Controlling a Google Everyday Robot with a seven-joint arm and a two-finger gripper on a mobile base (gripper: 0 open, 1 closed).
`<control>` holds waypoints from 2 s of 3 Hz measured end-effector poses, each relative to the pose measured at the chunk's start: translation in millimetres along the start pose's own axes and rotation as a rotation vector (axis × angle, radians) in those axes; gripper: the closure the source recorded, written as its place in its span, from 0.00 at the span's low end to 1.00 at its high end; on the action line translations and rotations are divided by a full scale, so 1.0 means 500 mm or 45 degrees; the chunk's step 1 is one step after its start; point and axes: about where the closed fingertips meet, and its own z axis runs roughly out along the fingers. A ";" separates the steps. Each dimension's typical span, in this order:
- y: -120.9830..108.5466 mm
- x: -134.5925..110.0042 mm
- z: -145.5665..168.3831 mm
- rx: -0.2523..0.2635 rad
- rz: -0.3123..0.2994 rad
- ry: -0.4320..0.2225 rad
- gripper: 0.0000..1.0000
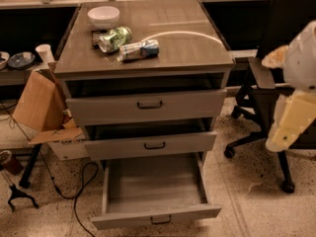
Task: Close bottom drawer
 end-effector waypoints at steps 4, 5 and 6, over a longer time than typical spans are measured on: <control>0.254 0.253 0.516 -0.312 0.202 -0.222 0.00; 0.222 0.279 0.579 -0.329 0.223 -0.246 0.00; 0.170 0.346 0.681 -0.341 0.268 -0.286 0.00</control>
Offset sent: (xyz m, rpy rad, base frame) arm -0.0849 -0.0493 -0.3158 0.2490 0.2869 -0.0565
